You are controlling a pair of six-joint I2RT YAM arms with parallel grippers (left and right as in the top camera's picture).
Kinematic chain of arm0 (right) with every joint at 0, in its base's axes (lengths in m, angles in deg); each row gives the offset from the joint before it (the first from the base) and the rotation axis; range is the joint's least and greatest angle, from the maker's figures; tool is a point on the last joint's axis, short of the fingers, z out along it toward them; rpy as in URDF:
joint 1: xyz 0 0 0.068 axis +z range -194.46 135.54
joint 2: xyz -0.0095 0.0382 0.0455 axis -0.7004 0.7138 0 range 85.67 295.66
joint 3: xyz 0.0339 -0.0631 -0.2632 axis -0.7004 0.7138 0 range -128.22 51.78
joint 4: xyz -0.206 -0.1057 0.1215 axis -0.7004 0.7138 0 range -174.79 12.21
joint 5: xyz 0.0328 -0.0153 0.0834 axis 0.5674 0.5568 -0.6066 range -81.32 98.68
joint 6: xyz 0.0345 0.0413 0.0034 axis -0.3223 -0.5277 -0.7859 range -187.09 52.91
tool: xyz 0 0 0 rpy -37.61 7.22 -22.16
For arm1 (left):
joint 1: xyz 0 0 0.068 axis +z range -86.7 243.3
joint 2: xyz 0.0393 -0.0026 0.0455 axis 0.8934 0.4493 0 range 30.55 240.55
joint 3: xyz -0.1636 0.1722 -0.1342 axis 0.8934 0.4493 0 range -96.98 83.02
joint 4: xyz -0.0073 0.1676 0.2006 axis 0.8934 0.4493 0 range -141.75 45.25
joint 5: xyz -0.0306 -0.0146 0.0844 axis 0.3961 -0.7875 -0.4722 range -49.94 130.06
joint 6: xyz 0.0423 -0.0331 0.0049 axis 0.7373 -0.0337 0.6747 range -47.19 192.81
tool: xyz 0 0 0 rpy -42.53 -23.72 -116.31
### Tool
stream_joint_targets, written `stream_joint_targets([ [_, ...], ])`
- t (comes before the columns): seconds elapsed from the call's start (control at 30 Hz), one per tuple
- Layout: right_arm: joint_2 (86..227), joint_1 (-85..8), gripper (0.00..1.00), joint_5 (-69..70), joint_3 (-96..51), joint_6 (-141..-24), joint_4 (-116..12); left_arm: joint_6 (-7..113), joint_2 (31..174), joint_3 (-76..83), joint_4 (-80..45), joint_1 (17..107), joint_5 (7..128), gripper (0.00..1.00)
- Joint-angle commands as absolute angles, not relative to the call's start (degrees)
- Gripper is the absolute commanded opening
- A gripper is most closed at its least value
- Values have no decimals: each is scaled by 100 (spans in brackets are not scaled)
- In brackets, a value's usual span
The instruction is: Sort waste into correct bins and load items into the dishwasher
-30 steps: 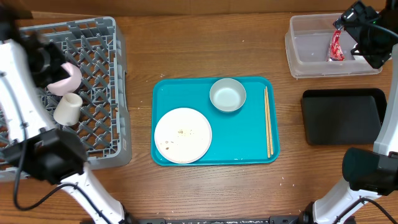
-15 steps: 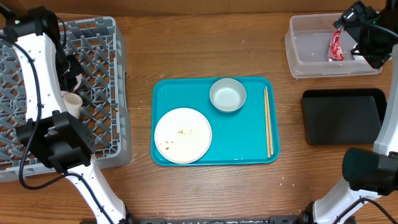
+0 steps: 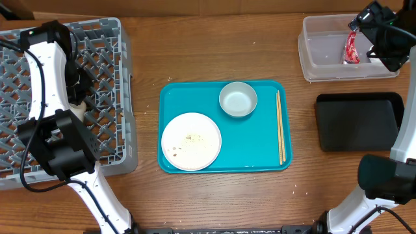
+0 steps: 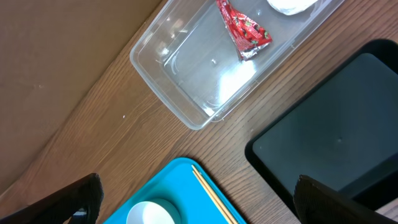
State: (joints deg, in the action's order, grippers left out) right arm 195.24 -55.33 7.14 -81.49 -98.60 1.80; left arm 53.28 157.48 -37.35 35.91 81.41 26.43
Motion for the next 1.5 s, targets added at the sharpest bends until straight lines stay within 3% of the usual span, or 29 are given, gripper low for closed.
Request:
stream_joint_targets([
  [0.0, 19520, -5546, 100, 709, -8200, -9884, 167, 5151, 15799, -3711, 3637, 8296, 2438, 4],
  [0.47, 19520, -5546, 100, 709, -8200, -9884, 167, 4698, 15622, -3906, 4128, 9133, 2811, 4],
  [1.0, 19520, -5546, 100, 709, -8200, -9884, 167, 5374, 14306, -4824, 4264, 8941, 3895, 4],
  [1.17, 19520, -5546, 100, 709, -8200, -9884, 167, 5229, 14343, -4245, 4196, 8794, 3338, 4],
  [1.47, 19520, -5546, 100, 709, -8200, -9884, 167, 5135, 14343, -2551, 3206, 8808, 3351, 4],
])
